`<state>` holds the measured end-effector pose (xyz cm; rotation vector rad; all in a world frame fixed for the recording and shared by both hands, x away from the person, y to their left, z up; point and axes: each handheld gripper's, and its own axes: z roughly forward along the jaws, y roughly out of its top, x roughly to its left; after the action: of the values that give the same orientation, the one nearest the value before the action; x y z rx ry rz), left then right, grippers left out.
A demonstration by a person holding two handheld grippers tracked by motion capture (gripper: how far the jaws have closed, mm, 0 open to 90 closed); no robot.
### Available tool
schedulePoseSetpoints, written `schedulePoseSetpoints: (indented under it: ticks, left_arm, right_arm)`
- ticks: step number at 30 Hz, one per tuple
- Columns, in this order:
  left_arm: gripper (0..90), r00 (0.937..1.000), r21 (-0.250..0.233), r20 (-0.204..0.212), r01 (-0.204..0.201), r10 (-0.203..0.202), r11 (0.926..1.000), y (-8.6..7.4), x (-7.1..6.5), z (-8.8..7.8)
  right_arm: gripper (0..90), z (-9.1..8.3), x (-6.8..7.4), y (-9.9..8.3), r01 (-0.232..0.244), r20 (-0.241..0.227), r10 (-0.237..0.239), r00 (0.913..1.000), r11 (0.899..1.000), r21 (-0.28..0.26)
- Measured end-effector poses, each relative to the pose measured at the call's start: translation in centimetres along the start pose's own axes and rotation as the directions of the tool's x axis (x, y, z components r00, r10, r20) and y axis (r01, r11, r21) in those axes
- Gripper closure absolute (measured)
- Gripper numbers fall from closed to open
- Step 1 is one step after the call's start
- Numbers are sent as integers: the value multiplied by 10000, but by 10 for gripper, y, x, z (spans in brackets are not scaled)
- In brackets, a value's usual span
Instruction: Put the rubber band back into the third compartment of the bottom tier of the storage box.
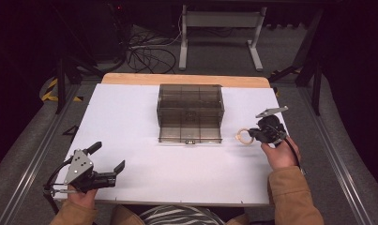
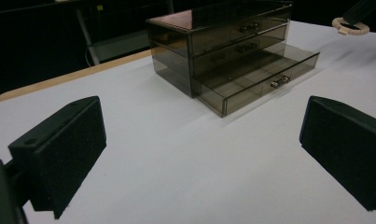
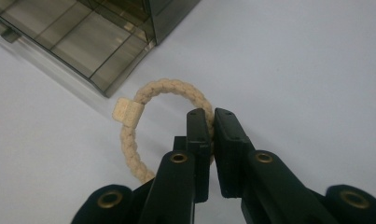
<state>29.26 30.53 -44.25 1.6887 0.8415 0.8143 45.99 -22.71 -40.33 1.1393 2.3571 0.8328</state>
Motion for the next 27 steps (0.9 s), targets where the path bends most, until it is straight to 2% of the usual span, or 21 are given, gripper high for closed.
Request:
schedulePoseSetpoints:
  ticks: [6, 14, 20, 24, 27]
  left_arm:
    - [11, 10000, -15, -16, -25, 25, 10000, 0, 0, 0]
    - [11, 10000, -31, -19, -16, 16, 10000, 0, 0, 0]
    - [11, 10000, -41, -30, -6, 5, 10000, 0, 0, 0]
    - [11, 10000, -44, -37, -6, 6, 10000, 0, 0, 0]
    - [11, 10000, -42, -40, -3, 3, 10000, 0, 0, 0]
  right_arm:
    - [854, -7, 1, 1, -13, 83, 17, 10000, 9985, -544]
    - [854, -17, 1, 1, -72, 61, 81, 9999, 9912, -1325]
    - [853, -23, 3, 1, 124, 193, -89, 9998, 9820, -1883]
    - [853, -27, 7, 1, 438, 529, -326, 9981, 9730, -2265]
    - [853, -29, 8, 2, 476, 570, -352, 9978, 9711, -2339]
